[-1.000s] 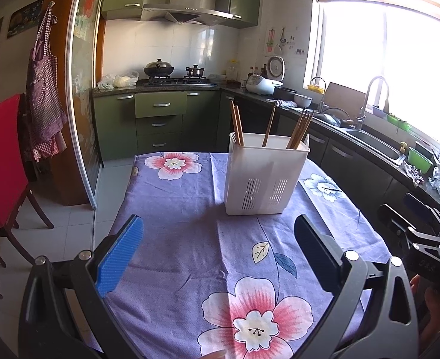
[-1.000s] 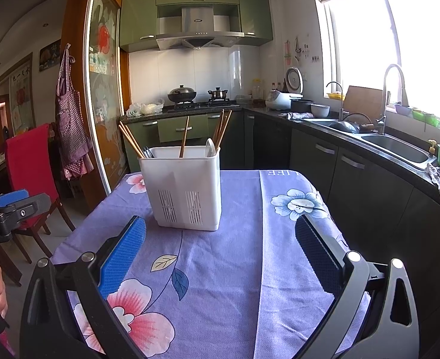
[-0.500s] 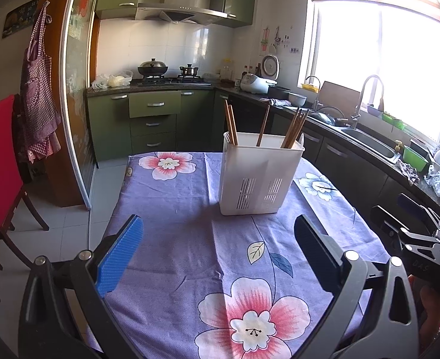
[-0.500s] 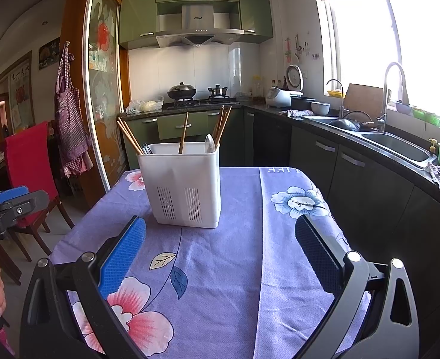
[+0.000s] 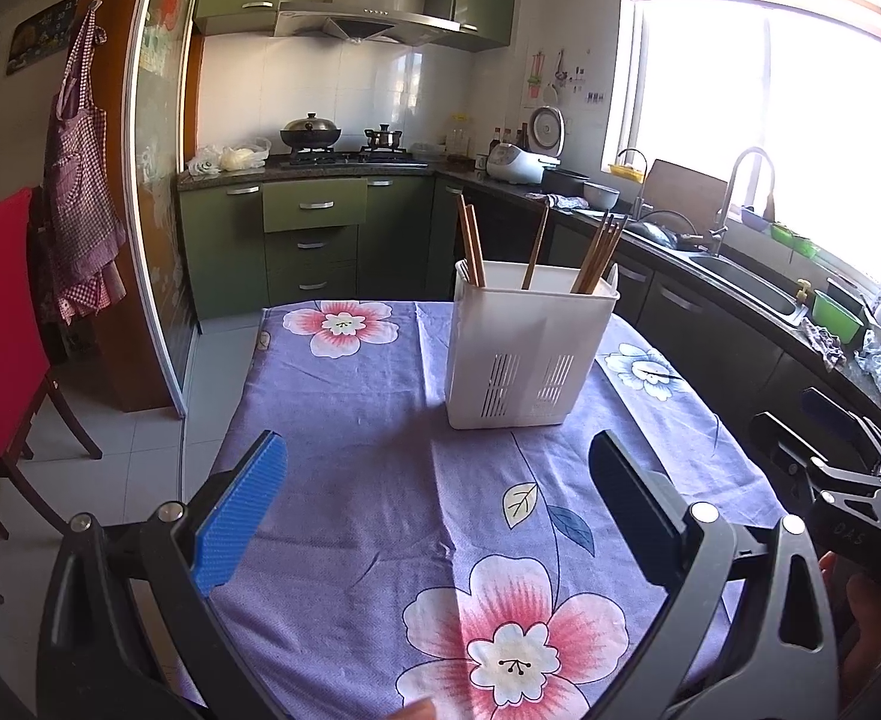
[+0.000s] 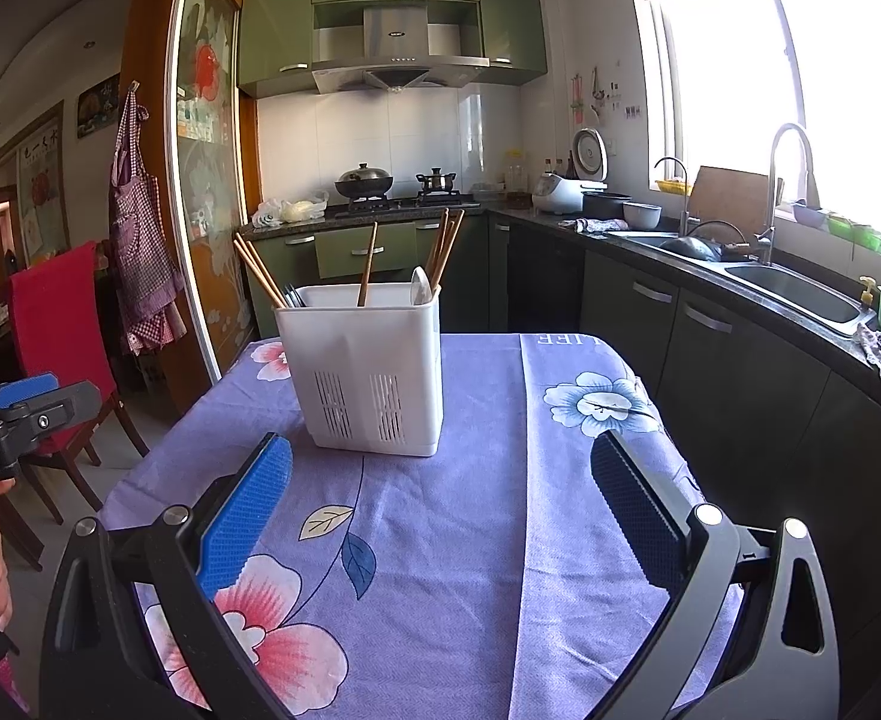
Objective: Organize utensils
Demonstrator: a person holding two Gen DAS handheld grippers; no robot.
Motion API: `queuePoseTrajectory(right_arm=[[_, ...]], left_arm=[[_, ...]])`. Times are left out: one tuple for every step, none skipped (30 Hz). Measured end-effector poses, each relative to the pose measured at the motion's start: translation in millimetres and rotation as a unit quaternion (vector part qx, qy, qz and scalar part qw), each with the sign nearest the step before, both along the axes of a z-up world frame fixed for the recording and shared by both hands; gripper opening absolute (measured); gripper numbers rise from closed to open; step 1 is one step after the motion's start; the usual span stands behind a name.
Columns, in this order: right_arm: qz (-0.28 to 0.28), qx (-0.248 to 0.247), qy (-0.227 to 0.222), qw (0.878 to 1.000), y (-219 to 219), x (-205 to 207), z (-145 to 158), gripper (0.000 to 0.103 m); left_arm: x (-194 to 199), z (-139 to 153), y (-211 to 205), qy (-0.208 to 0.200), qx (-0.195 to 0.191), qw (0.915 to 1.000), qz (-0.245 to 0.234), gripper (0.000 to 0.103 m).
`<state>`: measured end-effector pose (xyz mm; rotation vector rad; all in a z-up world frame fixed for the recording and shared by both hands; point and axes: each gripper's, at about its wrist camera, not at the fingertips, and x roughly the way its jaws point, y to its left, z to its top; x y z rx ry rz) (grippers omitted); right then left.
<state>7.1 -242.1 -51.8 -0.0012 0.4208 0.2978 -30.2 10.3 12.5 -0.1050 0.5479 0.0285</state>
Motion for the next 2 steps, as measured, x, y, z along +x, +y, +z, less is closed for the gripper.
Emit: queuePoseTrajectory(right_arm=[[0.0,0.0,0.0,1.0,0.2,0.0,-0.1,0.098],[-0.001,-0.001,-0.001,1.0,0.1,-0.1,0.0,0.098]], left_arm=[[0.3,-0.3,0.9,0.001,-0.002,1.0,0.001,0.096],[0.4,-0.8,1.0,0.002,-0.004,1.0,0.002,0.096]])
